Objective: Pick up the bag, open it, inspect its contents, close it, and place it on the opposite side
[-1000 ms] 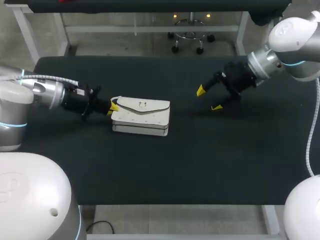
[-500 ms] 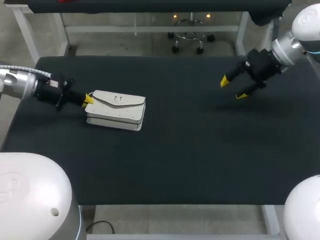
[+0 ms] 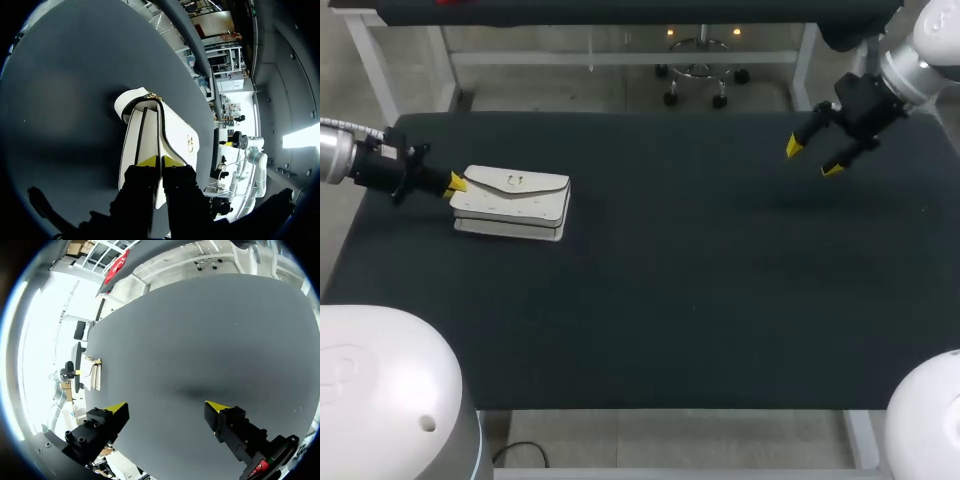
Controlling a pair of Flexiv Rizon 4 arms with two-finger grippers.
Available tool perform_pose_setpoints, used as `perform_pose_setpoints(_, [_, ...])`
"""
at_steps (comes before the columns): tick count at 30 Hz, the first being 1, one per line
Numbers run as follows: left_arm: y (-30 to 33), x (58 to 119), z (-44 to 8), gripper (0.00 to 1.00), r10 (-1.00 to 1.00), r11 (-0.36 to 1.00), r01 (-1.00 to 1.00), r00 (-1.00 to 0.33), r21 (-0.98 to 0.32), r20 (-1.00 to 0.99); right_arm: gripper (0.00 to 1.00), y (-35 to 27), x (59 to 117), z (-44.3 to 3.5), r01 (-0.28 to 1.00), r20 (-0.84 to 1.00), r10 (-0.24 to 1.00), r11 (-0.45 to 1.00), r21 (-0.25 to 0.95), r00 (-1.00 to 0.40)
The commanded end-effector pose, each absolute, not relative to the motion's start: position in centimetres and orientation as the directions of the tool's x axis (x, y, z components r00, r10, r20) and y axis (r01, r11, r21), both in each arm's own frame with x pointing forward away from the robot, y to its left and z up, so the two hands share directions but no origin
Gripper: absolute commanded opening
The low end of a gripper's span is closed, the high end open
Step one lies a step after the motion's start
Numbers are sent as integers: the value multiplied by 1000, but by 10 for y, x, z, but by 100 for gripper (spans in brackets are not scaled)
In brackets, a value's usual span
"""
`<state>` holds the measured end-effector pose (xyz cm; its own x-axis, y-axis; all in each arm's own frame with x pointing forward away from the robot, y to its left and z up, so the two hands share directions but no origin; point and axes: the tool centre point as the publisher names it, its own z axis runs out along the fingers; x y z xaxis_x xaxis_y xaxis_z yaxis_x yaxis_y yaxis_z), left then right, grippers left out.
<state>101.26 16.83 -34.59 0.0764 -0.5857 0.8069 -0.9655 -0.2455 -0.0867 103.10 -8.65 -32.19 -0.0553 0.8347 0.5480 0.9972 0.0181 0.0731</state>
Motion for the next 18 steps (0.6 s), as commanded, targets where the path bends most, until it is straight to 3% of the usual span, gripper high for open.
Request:
perform_pose_setpoints(1, [189,1027,-347,0,-585,-257,-964,96,-72,805,100,-98,1042,-321,999,529,848,-9,54,-21])
perform_pose_setpoints(18, [217,1037,-347,0,-594,-287,-954,108,-84,797,100,-118,1050,-320,998,438,898,-42,38,22])
